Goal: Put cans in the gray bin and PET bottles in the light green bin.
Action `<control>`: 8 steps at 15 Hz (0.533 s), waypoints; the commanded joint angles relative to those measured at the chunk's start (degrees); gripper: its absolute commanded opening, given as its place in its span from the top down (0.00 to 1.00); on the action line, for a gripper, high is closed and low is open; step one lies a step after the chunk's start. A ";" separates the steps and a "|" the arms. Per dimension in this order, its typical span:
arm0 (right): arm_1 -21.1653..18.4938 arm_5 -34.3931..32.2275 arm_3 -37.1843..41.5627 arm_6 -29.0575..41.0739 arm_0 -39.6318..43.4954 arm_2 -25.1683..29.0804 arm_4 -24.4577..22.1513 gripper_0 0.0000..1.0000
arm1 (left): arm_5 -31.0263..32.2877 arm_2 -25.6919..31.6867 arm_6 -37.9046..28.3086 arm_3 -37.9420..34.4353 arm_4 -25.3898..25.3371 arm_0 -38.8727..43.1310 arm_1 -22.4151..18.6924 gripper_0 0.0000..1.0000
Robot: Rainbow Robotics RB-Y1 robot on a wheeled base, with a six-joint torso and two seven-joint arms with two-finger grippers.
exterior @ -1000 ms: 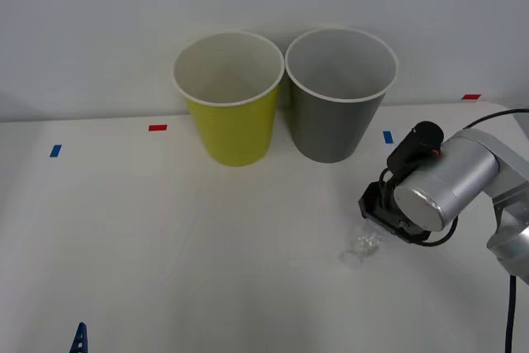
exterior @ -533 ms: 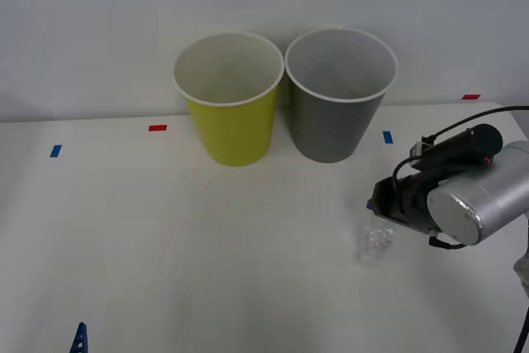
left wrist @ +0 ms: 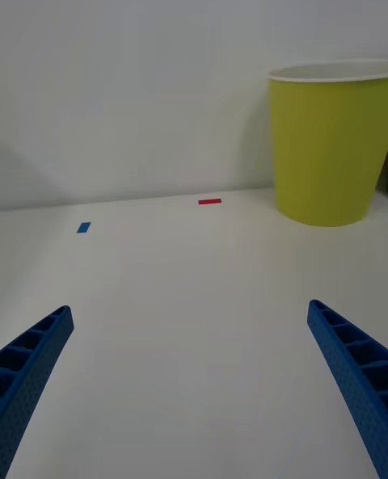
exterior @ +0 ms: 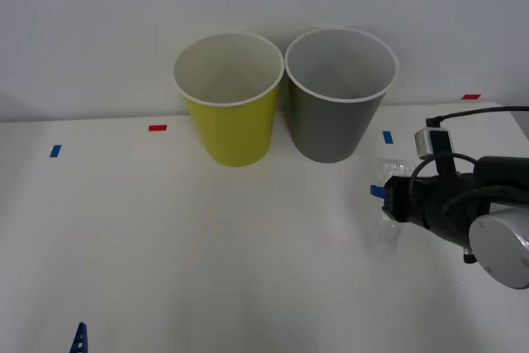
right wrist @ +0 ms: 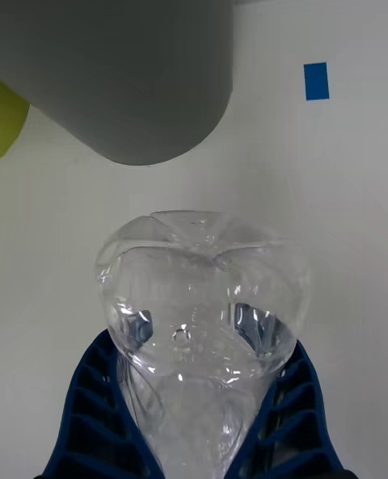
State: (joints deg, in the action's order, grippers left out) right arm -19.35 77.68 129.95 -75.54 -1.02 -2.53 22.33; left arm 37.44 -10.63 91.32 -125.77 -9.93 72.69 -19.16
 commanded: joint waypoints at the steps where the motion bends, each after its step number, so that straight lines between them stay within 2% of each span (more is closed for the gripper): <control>1: 2.56 -4.65 2.85 -9.89 2.43 2.18 0.52 0.99 | 0.00 0.00 0.00 0.00 0.00 0.00 0.00 0.00; 4: 3.53 -8.43 3.91 -19.82 4.28 3.14 1.40 0.99 | 0.00 0.00 0.00 0.00 0.00 0.00 0.00 0.00; 8: 4.67 -8.95 4.61 -30.72 5.24 7.36 9.05 0.99 | 0.00 0.00 0.00 0.00 0.00 0.00 0.00 0.00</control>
State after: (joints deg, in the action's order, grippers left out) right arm -15.17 68.91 134.32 -103.62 3.82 3.39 29.29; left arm 37.44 -10.63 91.32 -125.77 -9.93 72.69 -19.16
